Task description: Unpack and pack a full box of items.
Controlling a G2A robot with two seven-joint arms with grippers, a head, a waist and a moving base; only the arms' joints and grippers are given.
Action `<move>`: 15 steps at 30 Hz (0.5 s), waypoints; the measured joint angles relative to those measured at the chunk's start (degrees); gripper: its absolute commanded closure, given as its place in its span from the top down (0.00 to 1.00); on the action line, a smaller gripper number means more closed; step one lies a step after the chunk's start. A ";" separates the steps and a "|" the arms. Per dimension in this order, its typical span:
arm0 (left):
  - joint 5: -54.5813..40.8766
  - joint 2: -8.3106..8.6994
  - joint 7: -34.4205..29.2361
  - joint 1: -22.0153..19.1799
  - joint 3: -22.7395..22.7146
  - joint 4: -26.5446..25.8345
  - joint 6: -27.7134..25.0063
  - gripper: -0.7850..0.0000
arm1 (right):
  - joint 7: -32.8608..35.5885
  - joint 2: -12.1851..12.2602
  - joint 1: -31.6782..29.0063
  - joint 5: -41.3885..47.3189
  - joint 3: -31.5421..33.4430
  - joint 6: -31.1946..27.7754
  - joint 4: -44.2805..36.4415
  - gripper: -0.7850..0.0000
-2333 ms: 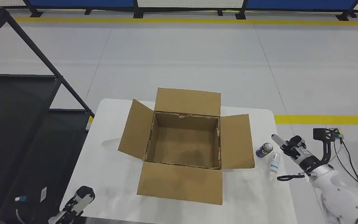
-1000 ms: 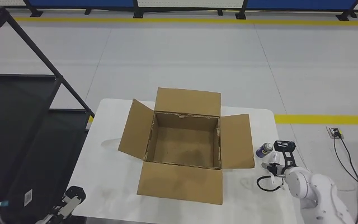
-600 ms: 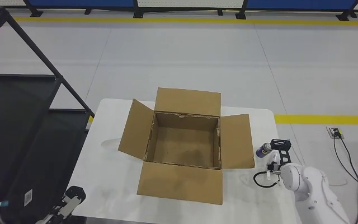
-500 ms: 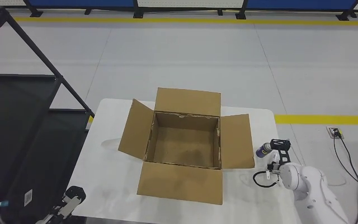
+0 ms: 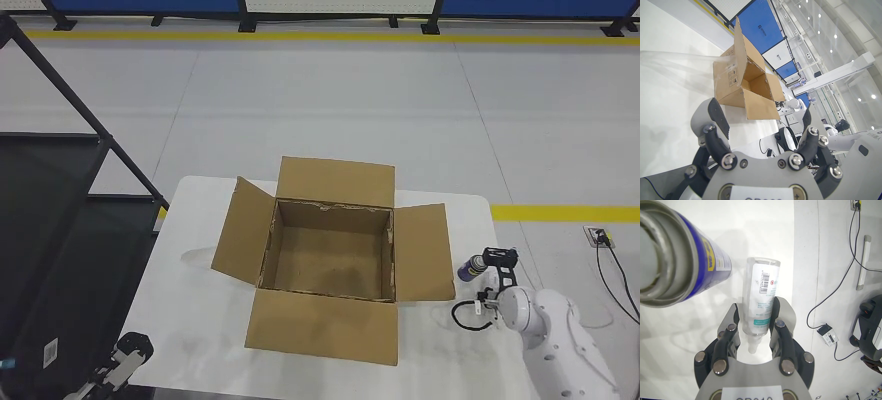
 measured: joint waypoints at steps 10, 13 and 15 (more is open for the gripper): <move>0.00 0.00 0.00 0.00 0.00 0.00 0.00 1.00 | -1.06 0.04 -0.07 1.01 1.29 -0.10 0.82 0.00; 0.00 0.00 0.00 0.00 0.00 0.00 0.00 1.00 | -2.85 0.34 -2.55 2.09 4.08 1.48 -3.30 0.00; 0.00 0.00 0.00 0.00 0.00 0.00 0.00 1.00 | -4.00 0.60 -5.41 2.81 6.98 3.40 -8.88 0.00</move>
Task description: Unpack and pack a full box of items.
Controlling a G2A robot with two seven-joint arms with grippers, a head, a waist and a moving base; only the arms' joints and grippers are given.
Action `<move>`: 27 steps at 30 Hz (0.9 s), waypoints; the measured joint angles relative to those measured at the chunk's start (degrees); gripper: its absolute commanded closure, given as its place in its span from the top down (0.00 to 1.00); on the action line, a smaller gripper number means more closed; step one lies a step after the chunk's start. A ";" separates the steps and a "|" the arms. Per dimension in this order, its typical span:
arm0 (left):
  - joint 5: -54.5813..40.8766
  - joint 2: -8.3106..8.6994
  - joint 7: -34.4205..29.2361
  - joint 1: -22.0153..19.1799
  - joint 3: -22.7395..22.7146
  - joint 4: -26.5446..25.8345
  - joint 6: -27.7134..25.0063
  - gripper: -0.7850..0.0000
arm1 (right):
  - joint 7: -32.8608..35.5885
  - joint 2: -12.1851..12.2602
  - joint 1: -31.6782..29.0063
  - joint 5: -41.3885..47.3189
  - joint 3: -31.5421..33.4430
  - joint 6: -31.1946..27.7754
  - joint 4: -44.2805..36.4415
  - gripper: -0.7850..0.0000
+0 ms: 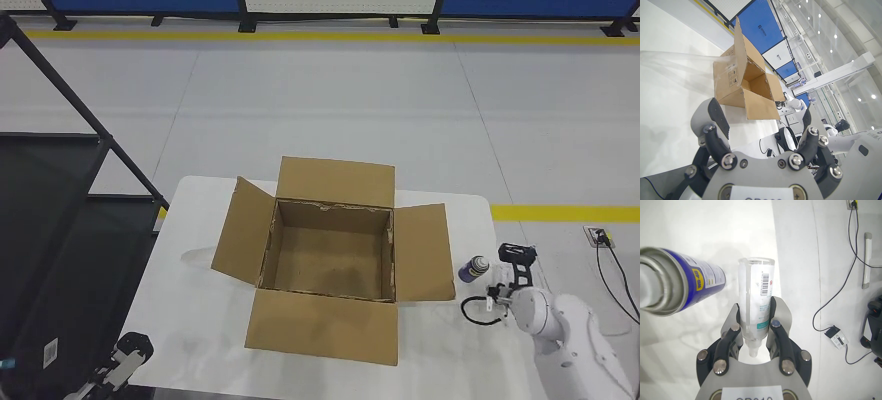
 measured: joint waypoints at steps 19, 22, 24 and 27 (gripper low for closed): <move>0.00 0.00 0.00 0.00 0.00 0.00 0.00 1.00 | 2.91 -1.36 4.34 -3.21 -15.33 -0.68 -35.89 0.00; 0.00 0.00 0.00 0.00 0.00 0.00 0.00 1.00 | 5.93 -3.39 14.70 -4.90 -27.10 -0.79 -28.35 0.00; 0.00 0.00 0.00 0.00 0.00 0.00 0.00 1.00 | 7.61 -5.48 22.08 -5.32 -35.36 0.06 -21.90 0.00; 0.00 0.00 0.00 0.00 0.00 0.00 0.00 1.00 | 8.56 -9.30 31.63 -3.51 -46.09 1.73 -11.56 0.00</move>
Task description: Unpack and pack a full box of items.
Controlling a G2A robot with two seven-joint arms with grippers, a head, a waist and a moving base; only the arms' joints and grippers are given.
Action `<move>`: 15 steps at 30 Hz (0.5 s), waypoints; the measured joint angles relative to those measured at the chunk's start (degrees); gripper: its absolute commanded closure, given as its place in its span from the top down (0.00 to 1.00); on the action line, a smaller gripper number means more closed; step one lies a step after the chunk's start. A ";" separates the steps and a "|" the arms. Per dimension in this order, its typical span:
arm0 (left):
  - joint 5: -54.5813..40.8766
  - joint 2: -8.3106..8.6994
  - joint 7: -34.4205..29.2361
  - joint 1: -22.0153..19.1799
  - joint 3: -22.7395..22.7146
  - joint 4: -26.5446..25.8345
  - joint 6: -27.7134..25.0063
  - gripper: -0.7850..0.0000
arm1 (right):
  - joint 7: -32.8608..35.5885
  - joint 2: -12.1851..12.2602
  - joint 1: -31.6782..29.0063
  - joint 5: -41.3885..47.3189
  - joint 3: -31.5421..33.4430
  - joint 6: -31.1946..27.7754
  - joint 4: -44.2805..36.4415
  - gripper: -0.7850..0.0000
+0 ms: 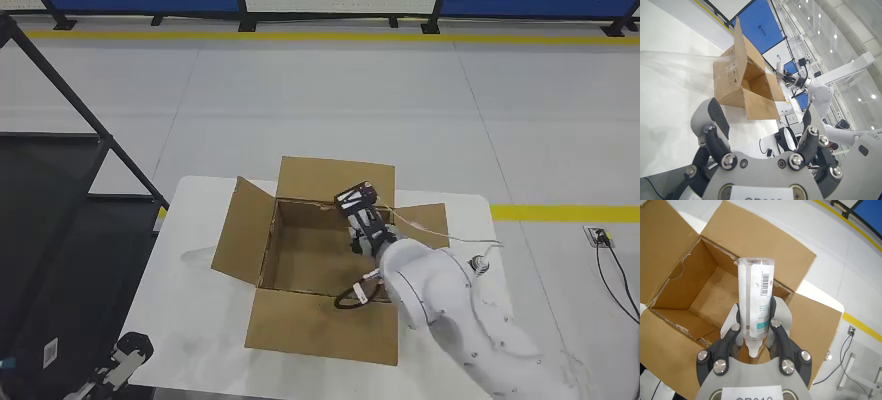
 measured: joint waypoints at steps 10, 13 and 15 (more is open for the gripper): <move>0.00 0.00 0.00 0.00 0.00 0.00 0.00 1.00 | -4.98 -15.94 16.30 14.18 -21.33 -1.35 36.90 0.00; 0.00 0.00 0.00 0.00 0.00 0.00 0.00 1.00 | -8.05 -20.48 17.72 16.39 -23.74 -1.75 47.14 0.00; 0.00 0.00 0.00 0.00 0.00 0.00 0.00 1.00 | -9.86 -23.23 18.46 17.91 -24.48 -2.62 53.72 0.00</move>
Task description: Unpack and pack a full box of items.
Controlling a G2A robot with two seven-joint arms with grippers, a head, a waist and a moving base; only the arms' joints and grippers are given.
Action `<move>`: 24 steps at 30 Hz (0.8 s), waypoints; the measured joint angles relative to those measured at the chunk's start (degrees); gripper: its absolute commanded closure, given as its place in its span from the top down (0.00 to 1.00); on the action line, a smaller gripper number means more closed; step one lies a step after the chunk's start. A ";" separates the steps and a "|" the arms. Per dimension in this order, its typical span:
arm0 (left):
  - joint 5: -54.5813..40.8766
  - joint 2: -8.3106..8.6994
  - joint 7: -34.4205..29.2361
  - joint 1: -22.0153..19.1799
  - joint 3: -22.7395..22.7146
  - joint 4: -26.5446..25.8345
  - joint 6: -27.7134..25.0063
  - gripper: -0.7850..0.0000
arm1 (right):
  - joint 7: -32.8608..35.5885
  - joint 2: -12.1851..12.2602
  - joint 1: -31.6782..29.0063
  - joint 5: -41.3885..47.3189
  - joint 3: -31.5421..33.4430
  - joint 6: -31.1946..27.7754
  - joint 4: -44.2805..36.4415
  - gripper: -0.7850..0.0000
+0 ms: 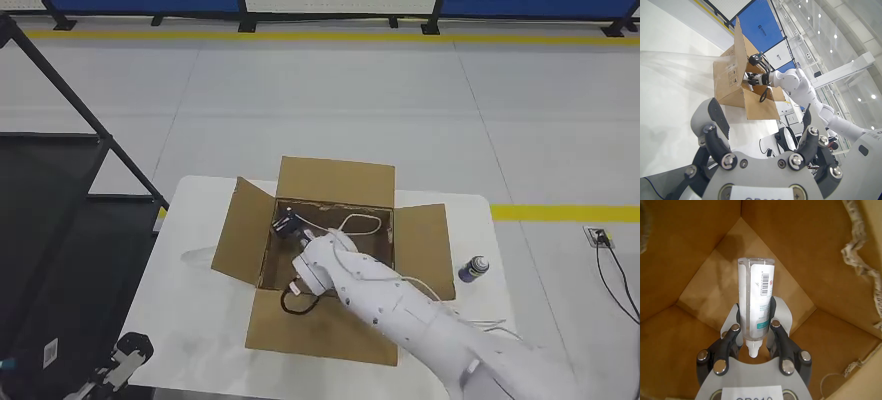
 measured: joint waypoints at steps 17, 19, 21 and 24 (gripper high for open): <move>0.00 0.00 0.00 0.00 0.00 0.00 0.00 1.00 | -6.82 -10.56 3.92 4.28 0.79 -8.45 27.13 1.00; 0.00 0.00 0.00 0.00 0.00 0.00 0.00 1.00 | -7.43 -10.93 3.93 3.40 0.63 -8.88 27.53 1.00; 0.00 0.00 0.00 0.00 0.00 0.00 0.00 1.00 | -8.10 -11.21 3.90 2.39 0.44 -8.99 27.61 1.00; 0.00 0.00 0.00 0.00 0.00 0.00 0.00 1.00 | -9.85 -11.31 3.85 1.64 0.66 -9.06 27.31 1.00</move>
